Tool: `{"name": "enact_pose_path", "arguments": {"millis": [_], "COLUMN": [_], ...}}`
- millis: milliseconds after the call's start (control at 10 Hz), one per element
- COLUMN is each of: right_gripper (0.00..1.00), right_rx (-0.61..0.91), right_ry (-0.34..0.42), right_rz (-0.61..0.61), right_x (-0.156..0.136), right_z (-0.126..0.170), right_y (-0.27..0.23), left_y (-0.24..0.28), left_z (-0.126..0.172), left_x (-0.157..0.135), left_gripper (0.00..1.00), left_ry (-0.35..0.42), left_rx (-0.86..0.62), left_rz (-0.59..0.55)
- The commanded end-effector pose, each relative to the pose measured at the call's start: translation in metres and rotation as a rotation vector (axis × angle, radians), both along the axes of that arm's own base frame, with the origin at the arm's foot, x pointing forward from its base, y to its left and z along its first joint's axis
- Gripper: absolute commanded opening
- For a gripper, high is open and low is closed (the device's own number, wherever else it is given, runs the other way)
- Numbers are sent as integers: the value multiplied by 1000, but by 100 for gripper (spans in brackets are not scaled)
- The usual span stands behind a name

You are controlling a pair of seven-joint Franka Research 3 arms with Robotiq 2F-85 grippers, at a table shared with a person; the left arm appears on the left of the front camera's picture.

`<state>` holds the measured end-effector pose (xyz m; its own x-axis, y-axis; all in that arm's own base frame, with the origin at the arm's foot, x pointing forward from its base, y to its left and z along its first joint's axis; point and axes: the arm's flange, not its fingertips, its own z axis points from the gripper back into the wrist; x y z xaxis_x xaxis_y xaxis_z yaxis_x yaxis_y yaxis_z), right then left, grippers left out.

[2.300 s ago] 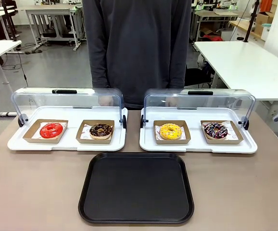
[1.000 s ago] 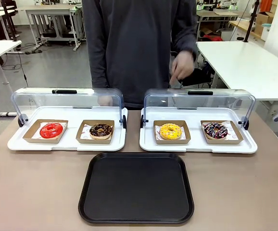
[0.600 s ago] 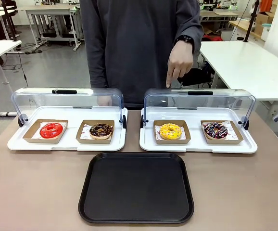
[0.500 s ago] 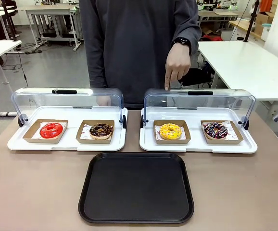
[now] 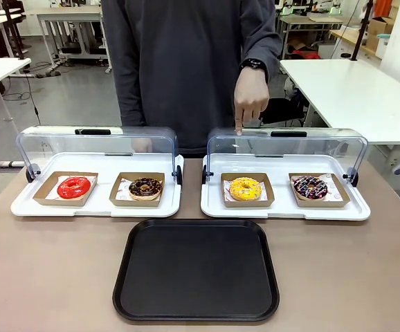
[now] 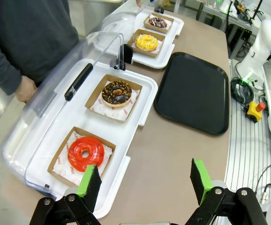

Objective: Move the third donut from the left to the tray.
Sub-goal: Pick up the Paper togo box containing the Donut indicated by the person and place it on the Handle tray.

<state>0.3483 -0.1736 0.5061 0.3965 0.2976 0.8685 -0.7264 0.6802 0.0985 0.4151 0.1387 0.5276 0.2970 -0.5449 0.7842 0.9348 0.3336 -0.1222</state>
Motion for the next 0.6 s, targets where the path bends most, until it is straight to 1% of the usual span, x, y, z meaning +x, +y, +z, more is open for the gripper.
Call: {"name": "enact_pose_path", "arguments": {"millis": [0,500], "right_gripper": [100,100], "right_rx": [5,5], "right_ry": [-34,-34], "right_rz": [8,8], "right_x": [5,5], "right_z": [1,1], "right_y": [-2,-2], "left_y": [0,0], "left_z": [2,2], "left_x": [0,0], "left_gripper": [100,100], "left_ry": [-6,-6], "left_rx": [-1,-1], "left_rz": [-16,-16]}}
